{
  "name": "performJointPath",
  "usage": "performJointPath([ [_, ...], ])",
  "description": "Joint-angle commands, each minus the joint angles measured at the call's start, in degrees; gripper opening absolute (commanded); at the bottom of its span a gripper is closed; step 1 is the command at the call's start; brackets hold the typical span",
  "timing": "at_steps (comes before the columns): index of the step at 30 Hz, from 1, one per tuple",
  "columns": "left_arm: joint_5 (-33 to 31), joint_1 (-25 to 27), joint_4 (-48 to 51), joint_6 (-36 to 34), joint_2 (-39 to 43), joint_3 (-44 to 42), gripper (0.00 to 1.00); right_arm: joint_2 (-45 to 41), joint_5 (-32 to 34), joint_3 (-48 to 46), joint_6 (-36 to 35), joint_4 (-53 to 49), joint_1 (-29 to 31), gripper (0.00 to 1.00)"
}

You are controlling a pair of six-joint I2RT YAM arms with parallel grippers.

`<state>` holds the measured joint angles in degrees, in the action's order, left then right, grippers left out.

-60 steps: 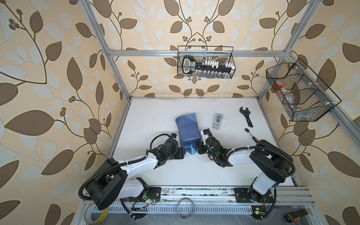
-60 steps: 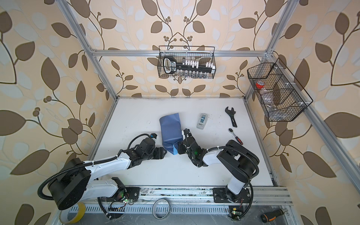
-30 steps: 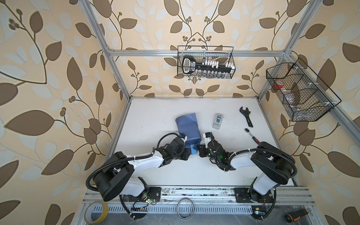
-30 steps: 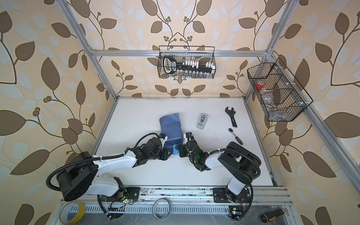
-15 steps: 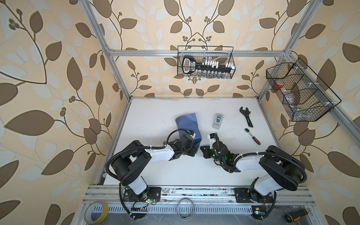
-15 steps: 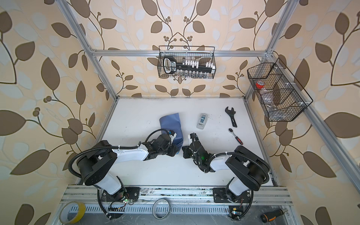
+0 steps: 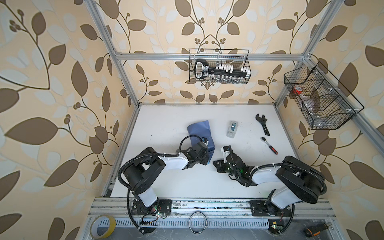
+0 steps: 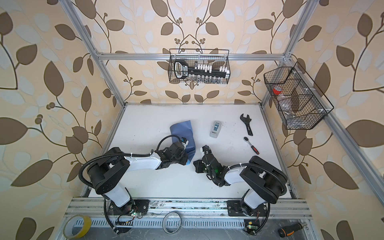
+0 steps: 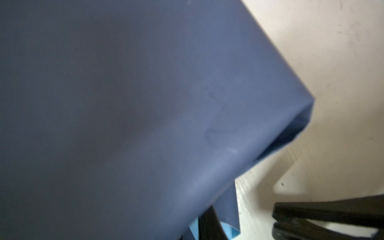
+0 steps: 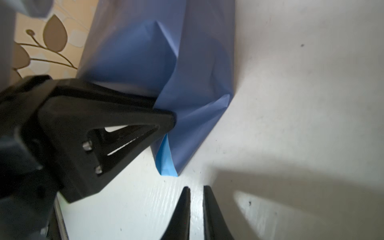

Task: Wrap the gift box in paper

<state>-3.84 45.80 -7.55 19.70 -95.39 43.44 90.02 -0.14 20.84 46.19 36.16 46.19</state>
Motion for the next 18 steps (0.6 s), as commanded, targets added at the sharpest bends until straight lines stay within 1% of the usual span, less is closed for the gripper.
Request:
performJointPath([
  [1,-2.3,0.3,-1.1,-1.2,0.4,2.0,0.13,2.2,-1.8,0.0,3.2,3.0,0.3,0.15],
  [5,-2.5,0.3,-1.4,-1.0,0.7,1.7,0.09,4.5,-3.4,0.5,5.4,6.3,0.3,0.18],
  [10,-2.0,0.3,-1.9,-0.6,0.8,1.6,0.06,7.0,-4.3,1.4,7.6,8.6,0.4,0.25],
  [13,-1.7,0.3,-2.2,-0.2,1.1,1.6,0.05,7.8,-3.7,2.1,8.1,8.5,0.6,0.27],
  [18,-1.2,0.4,-2.3,0.2,1.7,1.7,0.04,7.7,-1.5,2.4,8.9,7.4,0.8,0.27],
])
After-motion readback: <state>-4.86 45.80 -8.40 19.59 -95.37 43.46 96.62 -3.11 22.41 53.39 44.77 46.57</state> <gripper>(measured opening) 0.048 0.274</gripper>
